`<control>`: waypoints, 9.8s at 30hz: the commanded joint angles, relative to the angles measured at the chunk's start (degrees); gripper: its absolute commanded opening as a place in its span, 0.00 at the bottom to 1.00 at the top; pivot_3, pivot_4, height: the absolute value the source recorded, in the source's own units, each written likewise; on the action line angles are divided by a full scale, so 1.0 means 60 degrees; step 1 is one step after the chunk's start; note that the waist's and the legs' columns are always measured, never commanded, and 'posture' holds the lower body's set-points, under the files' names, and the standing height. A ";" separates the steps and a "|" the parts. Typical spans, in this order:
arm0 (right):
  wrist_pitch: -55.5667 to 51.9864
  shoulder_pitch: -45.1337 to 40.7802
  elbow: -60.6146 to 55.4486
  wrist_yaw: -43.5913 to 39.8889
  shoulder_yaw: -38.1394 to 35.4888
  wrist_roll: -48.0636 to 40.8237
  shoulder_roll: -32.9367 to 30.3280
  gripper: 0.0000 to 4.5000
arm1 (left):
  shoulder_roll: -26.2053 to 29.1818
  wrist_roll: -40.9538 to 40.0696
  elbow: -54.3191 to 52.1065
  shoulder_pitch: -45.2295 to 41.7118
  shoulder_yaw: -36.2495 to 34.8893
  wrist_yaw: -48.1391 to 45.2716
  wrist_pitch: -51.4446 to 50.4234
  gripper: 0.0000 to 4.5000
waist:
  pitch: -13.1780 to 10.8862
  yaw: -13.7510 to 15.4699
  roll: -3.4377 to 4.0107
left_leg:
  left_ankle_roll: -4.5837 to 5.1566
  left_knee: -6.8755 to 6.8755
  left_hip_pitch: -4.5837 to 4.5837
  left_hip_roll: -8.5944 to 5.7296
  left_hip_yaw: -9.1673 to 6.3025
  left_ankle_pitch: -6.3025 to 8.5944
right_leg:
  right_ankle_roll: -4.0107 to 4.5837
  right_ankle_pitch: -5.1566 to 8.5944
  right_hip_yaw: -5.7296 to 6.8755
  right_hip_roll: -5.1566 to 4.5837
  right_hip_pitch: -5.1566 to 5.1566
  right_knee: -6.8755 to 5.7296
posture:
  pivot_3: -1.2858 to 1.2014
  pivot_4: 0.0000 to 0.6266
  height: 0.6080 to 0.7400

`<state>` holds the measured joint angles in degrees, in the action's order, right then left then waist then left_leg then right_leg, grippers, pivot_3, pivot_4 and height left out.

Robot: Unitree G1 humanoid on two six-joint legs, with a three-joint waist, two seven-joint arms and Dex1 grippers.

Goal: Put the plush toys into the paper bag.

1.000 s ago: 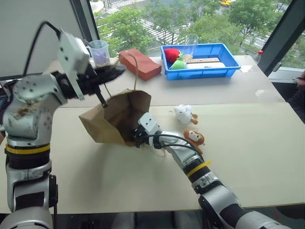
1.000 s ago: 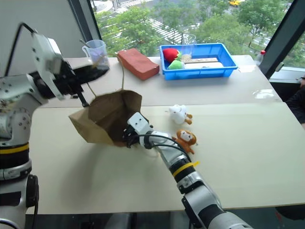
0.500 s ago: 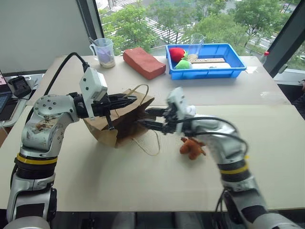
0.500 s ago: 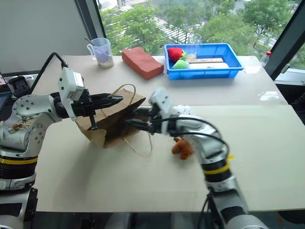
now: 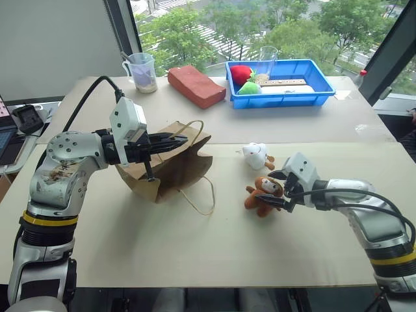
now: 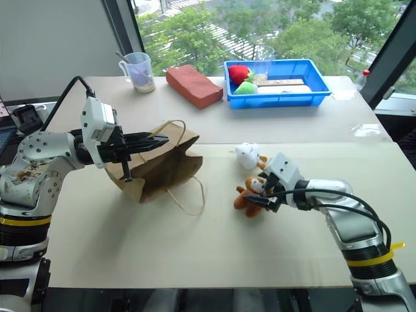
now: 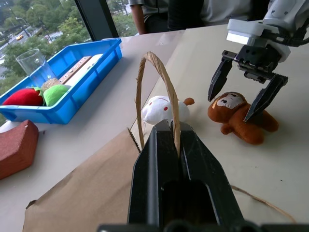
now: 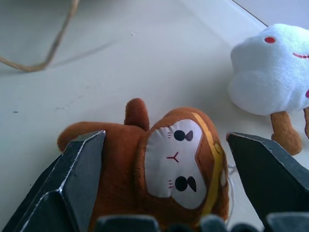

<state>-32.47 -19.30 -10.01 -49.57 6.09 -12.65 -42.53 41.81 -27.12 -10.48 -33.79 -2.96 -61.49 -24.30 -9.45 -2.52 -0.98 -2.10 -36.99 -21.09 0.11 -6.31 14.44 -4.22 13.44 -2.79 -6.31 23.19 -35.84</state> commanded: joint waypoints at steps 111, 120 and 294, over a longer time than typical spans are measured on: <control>0.0403 -0.4415 0.4101 0.2536 0.1161 -0.0302 0.6753 0.24 | 0.0363 -0.0472 -0.0304 -0.0480 -0.0123 0.0105 -0.0332 0.00 | -0.0003 -0.0239 0.0007 | -0.0021 0.0022 -0.0008 0.0002 -0.0019 -0.0012 | 0.0006 -0.0004 0.0008 0.0004 0.0030 -0.0061 | 0.52 0.24 1.00; -0.0240 -0.3870 0.2745 0.1812 0.1128 -0.0445 0.5940 0.92 | 0.0424 -0.0419 -0.0282 -0.0392 -0.0151 0.0071 -0.0356 0.00 | -0.0003 -0.0230 0.0007 | -0.0021 0.0024 -0.0010 0.0002 -0.0019 -0.0012 | 0.0005 -0.0004 0.0008 0.0005 0.0032 -0.0062 | 0.52 0.24 1.00; -0.1482 0.0244 -0.1349 -0.1855 -0.4229 -0.4010 -0.3189 1.00 | 0.2667 0.0828 0.1983 0.0476 -0.1371 -0.1869 -0.0642 0.98 | -0.0014 0.0106 0.0007 | 0.0039 0.0000 -0.0016 0.0010 -0.0002 0.0023 | -0.0006 0.0005 0.0033 -0.0005 0.0007 0.0009 | 0.52 0.24 1.00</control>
<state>-44.25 -17.51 -17.91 -60.12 -16.81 -37.70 -61.26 56.87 -20.86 3.16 -30.41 -8.56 -74.31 -27.49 -9.53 -1.88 -0.94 -1.88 -36.99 -21.20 0.16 -6.31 14.56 -4.25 13.47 -2.59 -6.34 23.24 -35.79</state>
